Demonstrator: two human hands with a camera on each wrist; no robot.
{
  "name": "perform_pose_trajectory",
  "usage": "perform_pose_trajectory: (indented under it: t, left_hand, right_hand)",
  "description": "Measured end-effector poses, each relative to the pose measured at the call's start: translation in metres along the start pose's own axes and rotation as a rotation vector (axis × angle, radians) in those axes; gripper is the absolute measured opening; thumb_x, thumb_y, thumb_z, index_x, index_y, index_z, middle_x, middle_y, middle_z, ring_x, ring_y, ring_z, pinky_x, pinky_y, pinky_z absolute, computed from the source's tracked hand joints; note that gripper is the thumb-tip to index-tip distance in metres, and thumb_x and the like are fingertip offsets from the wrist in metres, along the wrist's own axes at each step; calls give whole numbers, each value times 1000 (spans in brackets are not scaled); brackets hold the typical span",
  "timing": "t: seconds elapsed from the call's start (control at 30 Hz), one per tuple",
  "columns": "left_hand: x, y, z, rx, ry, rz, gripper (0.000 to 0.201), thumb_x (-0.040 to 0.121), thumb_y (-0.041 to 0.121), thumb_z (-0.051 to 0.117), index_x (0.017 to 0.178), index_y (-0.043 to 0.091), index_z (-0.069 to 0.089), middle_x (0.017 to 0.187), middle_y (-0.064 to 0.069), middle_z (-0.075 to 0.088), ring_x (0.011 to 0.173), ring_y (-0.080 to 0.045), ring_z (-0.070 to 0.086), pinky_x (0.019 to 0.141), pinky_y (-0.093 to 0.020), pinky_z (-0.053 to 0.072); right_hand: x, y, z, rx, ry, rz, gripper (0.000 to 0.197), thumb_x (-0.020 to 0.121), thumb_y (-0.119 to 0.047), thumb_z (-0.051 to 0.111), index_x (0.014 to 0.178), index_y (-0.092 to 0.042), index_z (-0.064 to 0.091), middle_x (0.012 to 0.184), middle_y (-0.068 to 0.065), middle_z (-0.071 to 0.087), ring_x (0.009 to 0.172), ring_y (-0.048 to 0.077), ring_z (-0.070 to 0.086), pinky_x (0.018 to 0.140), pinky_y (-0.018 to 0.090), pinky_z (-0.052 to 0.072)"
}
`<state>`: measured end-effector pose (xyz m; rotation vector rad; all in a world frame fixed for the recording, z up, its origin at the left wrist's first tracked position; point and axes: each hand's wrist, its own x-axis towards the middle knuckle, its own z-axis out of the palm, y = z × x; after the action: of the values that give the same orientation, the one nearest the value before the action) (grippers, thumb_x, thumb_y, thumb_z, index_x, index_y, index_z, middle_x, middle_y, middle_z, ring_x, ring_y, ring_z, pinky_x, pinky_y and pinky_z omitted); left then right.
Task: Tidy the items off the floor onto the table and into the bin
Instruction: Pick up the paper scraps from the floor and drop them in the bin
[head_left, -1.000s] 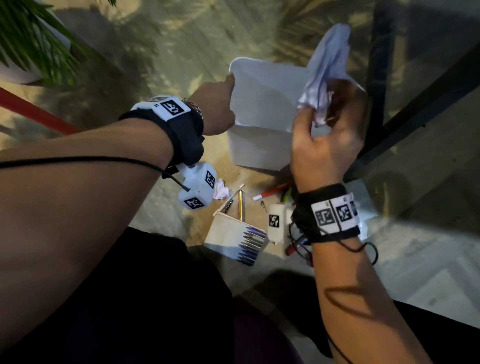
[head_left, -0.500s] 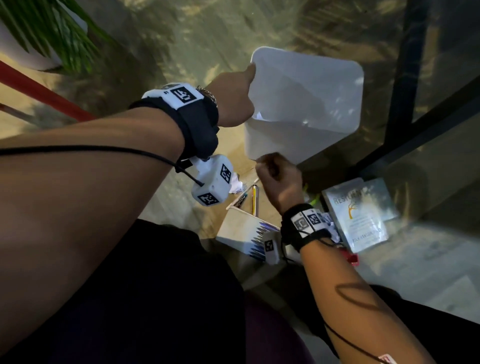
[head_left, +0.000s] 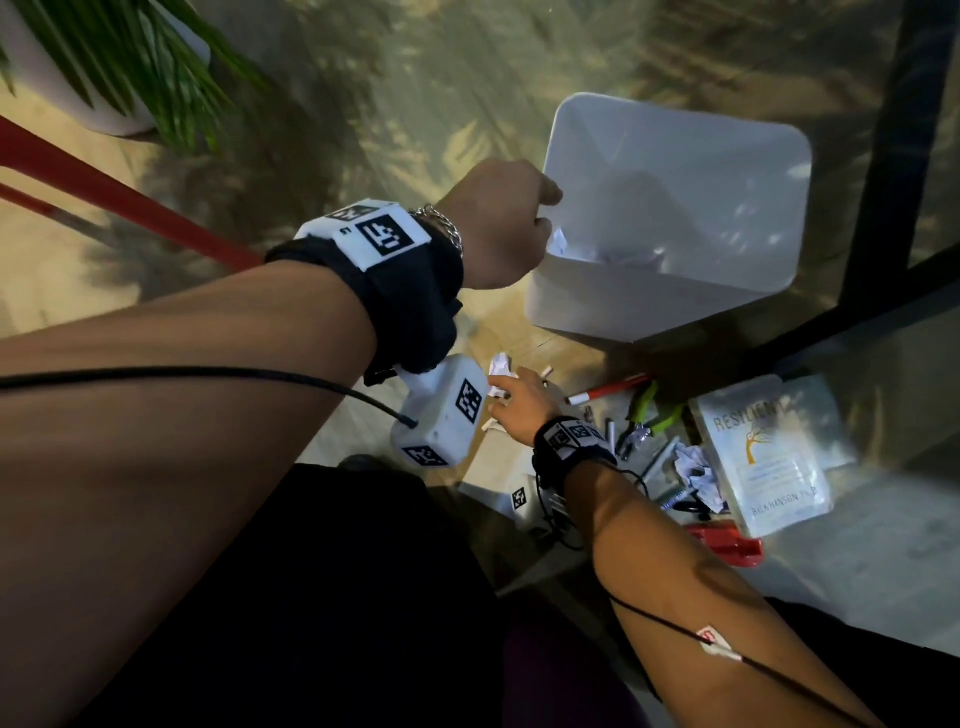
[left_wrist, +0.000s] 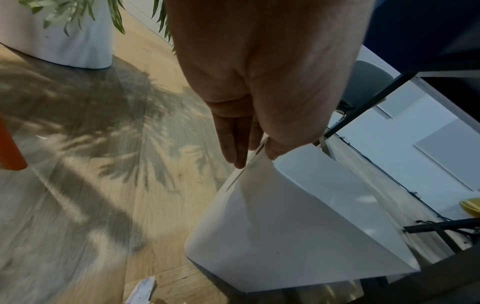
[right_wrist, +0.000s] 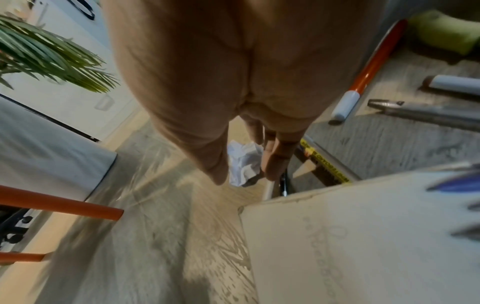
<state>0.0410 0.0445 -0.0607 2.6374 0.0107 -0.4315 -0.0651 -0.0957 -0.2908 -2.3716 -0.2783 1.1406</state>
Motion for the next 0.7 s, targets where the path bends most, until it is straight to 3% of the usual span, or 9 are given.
perform_pose_trajectory:
  t: [0.1, 0.2, 0.3, 0.43, 0.53, 0.63, 0.7]
  left_hand:
    - [1, 0, 2, -10, -20, -11, 49, 100, 25, 45, 149, 19, 49, 151, 1, 51, 140, -19, 45, 110, -25, 33]
    - [1, 0, 3, -3, -28, -16, 50, 100, 26, 45, 150, 19, 47, 148, -2, 54, 138, -21, 47, 107, -24, 34]
    - [0, 2, 0, 2, -26, 2, 53, 99, 24, 48, 152, 19, 44, 149, -2, 53, 137, -21, 47, 108, -24, 33]
    - [-3, 3, 1, -81, -2, 17, 71, 93, 19, 55, 158, 19, 29, 147, -2, 55, 135, -21, 50, 105, -24, 38]
    - [-2, 3, 3, -86, 22, -9, 77, 90, 19, 55, 160, 17, 22, 143, -4, 58, 131, -22, 54, 102, -25, 40]
    - [0, 5, 4, -52, 22, -25, 79, 87, 18, 54, 160, 16, 22, 136, -7, 62, 127, -24, 57, 101, -32, 46]
    - [1, 6, 5, -28, 18, -30, 81, 85, 17, 54, 160, 16, 23, 133, -9, 63, 125, -26, 58, 98, -38, 49]
  right_hand:
    - [4, -4, 3, -19, 31, 27, 31, 98, -14, 60, 128, -15, 68, 143, 15, 49, 127, 36, 57, 104, 33, 45]
    - [1, -4, 0, 50, 143, 57, 31, 96, -15, 65, 126, -15, 73, 132, 12, 63, 118, 34, 65, 99, 31, 50]
    - [-14, -6, -9, 230, 319, 91, 13, 90, -22, 75, 98, -14, 80, 108, 12, 75, 100, 28, 74, 84, 23, 52]
    - [-50, -10, -28, 387, 470, 81, 16, 82, -27, 85, 84, -15, 74, 91, 5, 75, 80, 13, 65, 71, 13, 43]
    - [-85, -17, -52, 447, 598, 66, 25, 82, -36, 84, 76, -26, 62, 80, -5, 68, 78, 17, 64, 75, 25, 46]
    - [-122, -26, -76, 540, 923, -114, 20, 81, -32, 84, 79, -24, 65, 85, -4, 67, 74, 7, 66, 72, 33, 57]
    - [-144, -35, -102, 550, 1192, -187, 16, 80, -23, 83, 84, -16, 70, 92, -5, 65, 77, -8, 62, 71, 24, 56]
